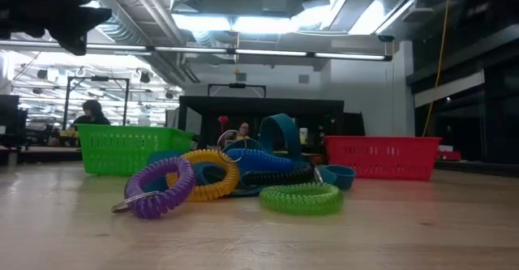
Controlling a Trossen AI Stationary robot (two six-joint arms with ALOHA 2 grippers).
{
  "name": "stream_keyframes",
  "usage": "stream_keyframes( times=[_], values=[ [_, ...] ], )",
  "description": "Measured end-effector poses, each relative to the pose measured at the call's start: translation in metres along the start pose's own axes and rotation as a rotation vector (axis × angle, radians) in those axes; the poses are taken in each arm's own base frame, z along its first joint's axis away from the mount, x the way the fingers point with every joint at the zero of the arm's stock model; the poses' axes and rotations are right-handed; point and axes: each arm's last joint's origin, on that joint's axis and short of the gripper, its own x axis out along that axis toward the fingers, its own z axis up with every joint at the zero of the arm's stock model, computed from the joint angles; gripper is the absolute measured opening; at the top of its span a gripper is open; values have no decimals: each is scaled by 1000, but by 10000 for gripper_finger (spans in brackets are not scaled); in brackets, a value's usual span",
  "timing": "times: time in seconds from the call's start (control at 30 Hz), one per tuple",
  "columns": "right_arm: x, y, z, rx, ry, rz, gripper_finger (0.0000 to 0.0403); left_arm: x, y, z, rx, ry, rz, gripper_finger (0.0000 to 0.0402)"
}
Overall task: Pick & Place Office Desk Supplies
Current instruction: Put the blue rubber band into the red bin
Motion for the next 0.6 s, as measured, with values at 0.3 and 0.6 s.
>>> stream_keyframes(
  times=[0.3,0.6],
  values=[
    [-1,-8,-1,27,70,-271,14,0,2,-7,17,55,82,169],
    [2,-10,-1,141,44,-289,14,0,3,-7,3,54,89,169]
  ],
)
